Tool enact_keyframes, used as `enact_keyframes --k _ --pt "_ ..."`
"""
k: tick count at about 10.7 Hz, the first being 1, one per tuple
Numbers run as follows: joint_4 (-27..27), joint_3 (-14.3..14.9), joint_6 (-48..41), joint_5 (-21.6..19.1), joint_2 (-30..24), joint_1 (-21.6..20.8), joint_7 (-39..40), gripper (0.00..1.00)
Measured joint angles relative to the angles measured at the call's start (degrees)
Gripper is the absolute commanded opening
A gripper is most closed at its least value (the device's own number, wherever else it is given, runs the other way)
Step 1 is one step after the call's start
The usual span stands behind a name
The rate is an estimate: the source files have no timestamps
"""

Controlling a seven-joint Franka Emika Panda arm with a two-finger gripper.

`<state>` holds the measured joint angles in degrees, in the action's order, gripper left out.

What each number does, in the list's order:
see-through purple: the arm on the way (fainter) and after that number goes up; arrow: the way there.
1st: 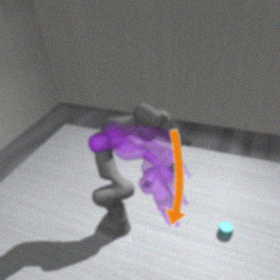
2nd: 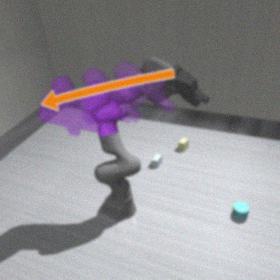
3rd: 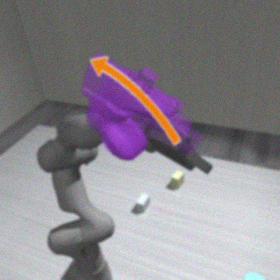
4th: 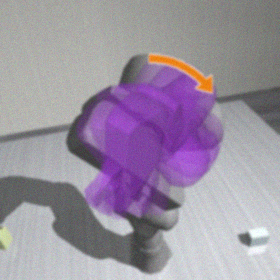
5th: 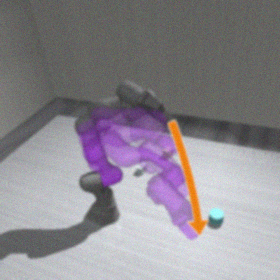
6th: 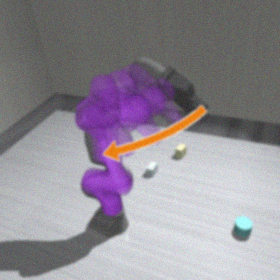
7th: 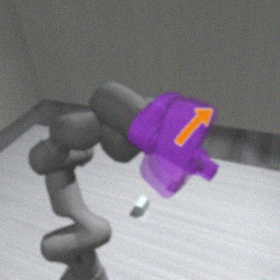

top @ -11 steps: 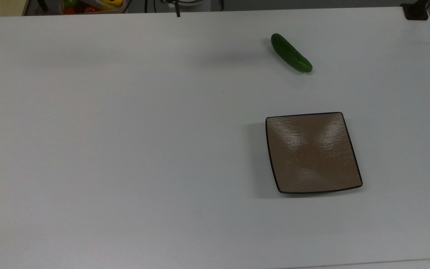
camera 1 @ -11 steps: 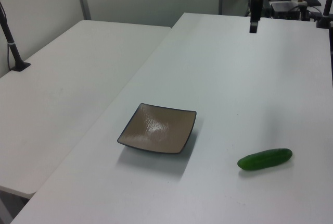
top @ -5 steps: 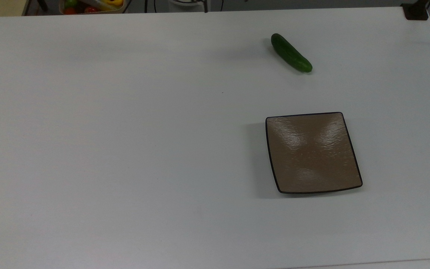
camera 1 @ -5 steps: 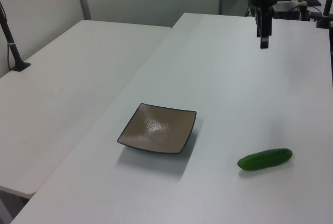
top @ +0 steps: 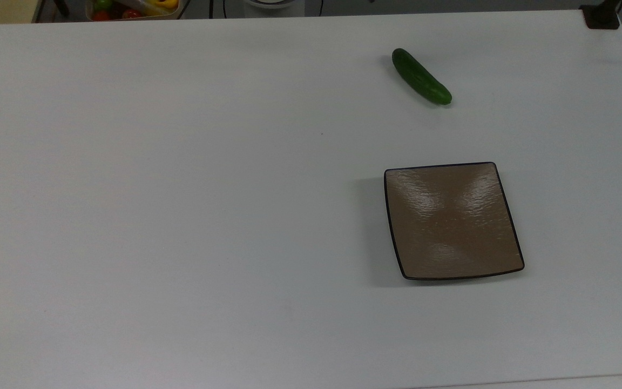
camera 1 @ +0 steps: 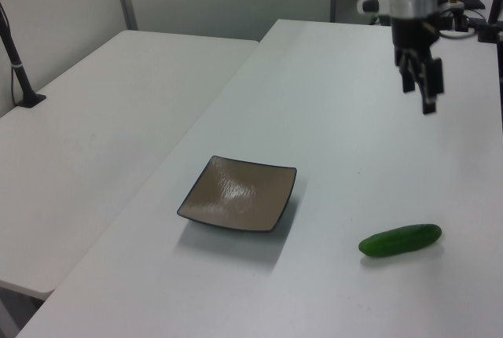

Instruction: Cucumber placed on a ceramic plate

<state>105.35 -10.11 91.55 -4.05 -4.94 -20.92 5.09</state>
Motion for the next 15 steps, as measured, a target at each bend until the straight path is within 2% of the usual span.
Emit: enact_keyframes --k 1,4,6,9,12,15 --pt "1.4 -2.6 0.1 -0.4 0.0 0.0 0.0 1.00" --pt "6.2 -6.5 4.0 -5.0 -0.2 0.3 0.0 1.00" --pt "11.6 -9.0 10.9 -5.4 -0.6 0.5 -0.7 1.00" --pt "20.4 -13.4 26.5 -5.4 -0.7 1.8 -5.7 1.00" --pt "23.8 -14.2 34.1 -5.1 -0.1 2.3 -8.8 1.00" --pt "24.2 -14.2 37.8 -1.0 3.2 2.9 -11.4 0.99"
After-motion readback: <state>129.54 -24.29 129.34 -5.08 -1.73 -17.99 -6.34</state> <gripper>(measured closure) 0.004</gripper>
